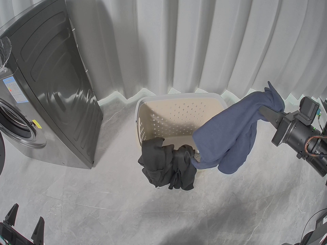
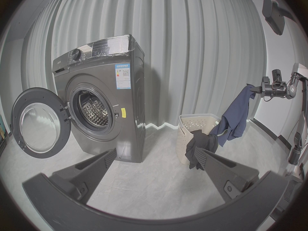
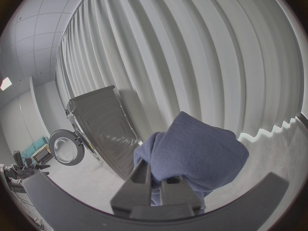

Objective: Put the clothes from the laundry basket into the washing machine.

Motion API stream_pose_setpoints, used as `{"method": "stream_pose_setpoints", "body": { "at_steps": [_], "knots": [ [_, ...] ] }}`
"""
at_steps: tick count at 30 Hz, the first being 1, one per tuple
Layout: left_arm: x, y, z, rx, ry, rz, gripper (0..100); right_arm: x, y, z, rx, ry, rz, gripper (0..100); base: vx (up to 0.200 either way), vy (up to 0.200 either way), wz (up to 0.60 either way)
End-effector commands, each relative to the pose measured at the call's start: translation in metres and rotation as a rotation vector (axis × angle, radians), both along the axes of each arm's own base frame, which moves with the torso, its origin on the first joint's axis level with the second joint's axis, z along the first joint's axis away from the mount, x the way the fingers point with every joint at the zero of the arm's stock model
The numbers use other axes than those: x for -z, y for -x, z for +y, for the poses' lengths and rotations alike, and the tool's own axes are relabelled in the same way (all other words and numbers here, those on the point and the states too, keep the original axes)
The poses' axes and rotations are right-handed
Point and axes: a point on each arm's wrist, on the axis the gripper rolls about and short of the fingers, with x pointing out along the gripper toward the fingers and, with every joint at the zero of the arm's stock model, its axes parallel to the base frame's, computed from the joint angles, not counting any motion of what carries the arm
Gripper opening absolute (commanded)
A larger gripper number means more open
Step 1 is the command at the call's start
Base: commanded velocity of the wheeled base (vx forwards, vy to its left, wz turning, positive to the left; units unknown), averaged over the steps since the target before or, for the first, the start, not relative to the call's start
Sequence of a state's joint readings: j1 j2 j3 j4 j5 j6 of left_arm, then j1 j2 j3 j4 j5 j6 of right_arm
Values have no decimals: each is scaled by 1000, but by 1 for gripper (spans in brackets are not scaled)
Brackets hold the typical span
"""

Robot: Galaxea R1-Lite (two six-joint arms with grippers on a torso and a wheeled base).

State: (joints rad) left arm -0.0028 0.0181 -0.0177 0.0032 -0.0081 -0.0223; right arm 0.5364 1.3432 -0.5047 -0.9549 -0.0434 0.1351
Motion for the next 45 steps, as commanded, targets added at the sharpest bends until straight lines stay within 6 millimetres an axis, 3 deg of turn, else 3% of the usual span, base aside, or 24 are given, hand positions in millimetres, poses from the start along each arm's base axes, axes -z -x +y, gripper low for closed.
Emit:
{"method": "stream_pose_setpoints", "body": {
  "at_steps": [1,45],
  "knots": [
    [5,0,0,0,1,-1,100,-3,1,2,-10,-9,-13,0,0,200,0],
    [5,0,0,0,1,-1,100,-1,-1,1,152,15,-2,0,0,200,0]
  ]
}}
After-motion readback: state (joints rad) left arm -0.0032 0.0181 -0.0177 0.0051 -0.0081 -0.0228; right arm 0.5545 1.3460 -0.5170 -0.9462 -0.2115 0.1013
